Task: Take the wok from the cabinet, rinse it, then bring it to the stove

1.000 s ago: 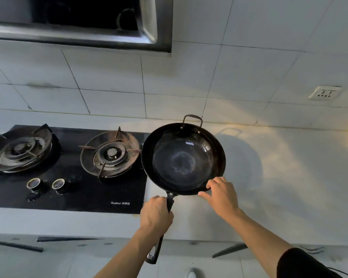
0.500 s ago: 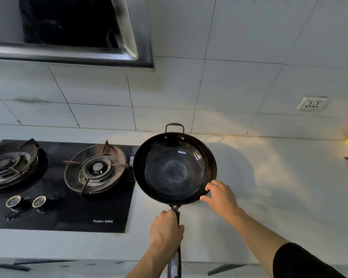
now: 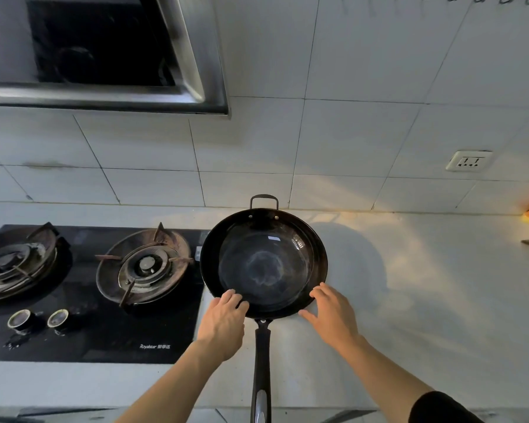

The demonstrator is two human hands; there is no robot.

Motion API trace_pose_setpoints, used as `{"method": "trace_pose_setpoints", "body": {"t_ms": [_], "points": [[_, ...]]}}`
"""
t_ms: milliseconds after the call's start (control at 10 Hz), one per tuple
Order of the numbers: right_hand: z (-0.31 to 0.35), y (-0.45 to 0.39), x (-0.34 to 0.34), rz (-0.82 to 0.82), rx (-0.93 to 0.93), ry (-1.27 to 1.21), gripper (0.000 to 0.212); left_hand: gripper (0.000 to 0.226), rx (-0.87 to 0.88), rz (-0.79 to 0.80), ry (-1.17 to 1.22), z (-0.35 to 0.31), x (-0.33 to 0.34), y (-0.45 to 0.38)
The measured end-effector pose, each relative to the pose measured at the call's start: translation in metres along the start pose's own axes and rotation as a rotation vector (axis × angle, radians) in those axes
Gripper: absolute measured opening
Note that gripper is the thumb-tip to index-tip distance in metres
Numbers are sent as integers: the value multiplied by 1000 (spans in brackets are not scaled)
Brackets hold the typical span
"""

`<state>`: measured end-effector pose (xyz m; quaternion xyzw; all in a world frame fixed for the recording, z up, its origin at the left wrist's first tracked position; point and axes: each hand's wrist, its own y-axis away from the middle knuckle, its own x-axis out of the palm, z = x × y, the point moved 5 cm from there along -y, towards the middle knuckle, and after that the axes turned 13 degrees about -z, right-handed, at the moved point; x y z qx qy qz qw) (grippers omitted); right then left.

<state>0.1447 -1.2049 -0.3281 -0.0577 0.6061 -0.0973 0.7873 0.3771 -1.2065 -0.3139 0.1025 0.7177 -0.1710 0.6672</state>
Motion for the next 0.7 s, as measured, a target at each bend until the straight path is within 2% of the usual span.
{"method": "trace_pose_setpoints", "body": {"t_ms": [200,400,600,700], "points": [[-5,2,3,-78,-55,27,45,39,-34,1,38,4,12,8],[-12,11,-5,-87,-65,-3,43,27,-35,-47,55,-9,9,19],[-10,6,-6,19,-33,29,53,38,-14,-2,53,-9,6,20],[-3,4,-7,40,-48,21,66,45,-6,51,88,-4,-3,17]]}}
